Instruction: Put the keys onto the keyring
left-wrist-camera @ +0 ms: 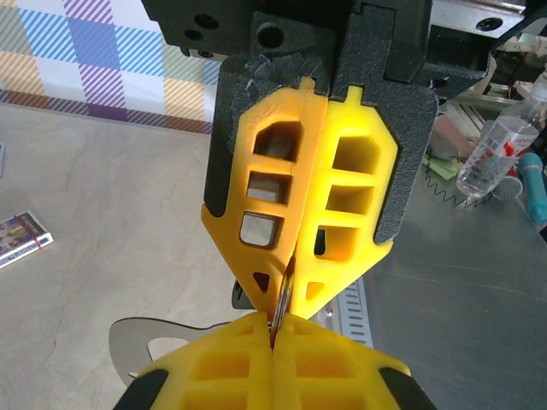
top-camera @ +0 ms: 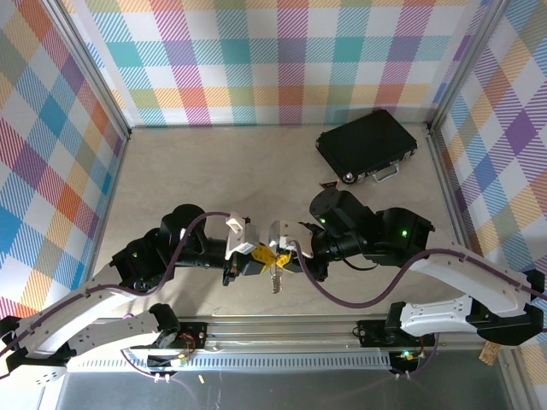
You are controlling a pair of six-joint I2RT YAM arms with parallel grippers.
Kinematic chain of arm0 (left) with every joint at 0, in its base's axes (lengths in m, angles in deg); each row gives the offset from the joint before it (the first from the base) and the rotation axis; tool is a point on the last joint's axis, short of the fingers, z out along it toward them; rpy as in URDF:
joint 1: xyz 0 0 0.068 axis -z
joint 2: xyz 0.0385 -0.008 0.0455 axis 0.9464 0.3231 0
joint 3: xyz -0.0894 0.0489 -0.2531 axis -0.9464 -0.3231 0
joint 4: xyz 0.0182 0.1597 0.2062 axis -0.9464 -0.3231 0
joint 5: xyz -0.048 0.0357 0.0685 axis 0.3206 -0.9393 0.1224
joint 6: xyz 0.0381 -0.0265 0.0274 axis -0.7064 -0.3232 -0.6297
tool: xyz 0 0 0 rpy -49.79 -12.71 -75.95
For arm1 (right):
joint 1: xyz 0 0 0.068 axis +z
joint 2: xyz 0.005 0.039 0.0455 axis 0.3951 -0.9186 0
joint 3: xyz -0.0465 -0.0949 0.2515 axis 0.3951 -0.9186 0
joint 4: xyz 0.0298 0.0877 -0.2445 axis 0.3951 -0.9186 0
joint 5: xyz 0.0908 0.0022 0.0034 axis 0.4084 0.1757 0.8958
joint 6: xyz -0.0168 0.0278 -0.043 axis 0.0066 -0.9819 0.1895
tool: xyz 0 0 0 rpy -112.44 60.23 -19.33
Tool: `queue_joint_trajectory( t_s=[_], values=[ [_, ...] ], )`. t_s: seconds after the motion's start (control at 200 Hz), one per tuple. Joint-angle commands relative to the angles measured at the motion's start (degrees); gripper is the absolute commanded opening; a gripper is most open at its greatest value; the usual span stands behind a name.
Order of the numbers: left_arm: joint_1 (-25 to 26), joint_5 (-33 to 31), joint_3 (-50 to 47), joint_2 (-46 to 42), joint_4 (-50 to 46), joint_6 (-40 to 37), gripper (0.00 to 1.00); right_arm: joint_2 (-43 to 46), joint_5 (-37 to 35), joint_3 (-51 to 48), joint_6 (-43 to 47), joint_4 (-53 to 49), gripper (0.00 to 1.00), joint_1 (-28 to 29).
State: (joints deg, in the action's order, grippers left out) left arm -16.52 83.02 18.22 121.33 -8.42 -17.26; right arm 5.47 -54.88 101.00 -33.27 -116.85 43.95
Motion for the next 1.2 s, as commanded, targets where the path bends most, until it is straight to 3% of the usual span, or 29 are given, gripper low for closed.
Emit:
queue_joint_trajectory(
  t_s=[0.0,0.17,0.495,0.695,0.94,1.085,1.195],
  values=[
    [0.2,1.9,0.3,-1.7,7.9,3.4,0.00,2.5,1.8,-1.0,-1.2,4.6,0.11,1.0],
    [0.2,2.8,-3.1,-3.2,15.8,6.2,0.00,8.1,0.9,-6.4,-4.8,12.8,0.26,1.0],
    [0.2,5.3,-7.1,-3.2,28.5,11.2,0.00,12.1,1.1,-9.4,-7.3,18.4,0.27,1.0],
    [0.2,6.1,-8.4,-3.8,31.1,13.0,0.00,12.4,0.3,-10.0,-7.4,19.1,0.23,1.0],
    [0.3,6.4,-8.6,-3.8,30.0,12.4,0.00,12.2,-0.5,-10.3,-7.2,19.3,0.02,1.0],
    [0.2,3.9,-7.0,-4.3,22.8,9.3,0.00,10.8,-1.2,-8.7,-5.9,16.1,0.00,1.0],
    [0.2,0.8,-4.6,-4.6,14.9,5.4,0.10,8.3,-1.9,-6.0,-4.0,11.4,0.00,1.0]
  ],
)
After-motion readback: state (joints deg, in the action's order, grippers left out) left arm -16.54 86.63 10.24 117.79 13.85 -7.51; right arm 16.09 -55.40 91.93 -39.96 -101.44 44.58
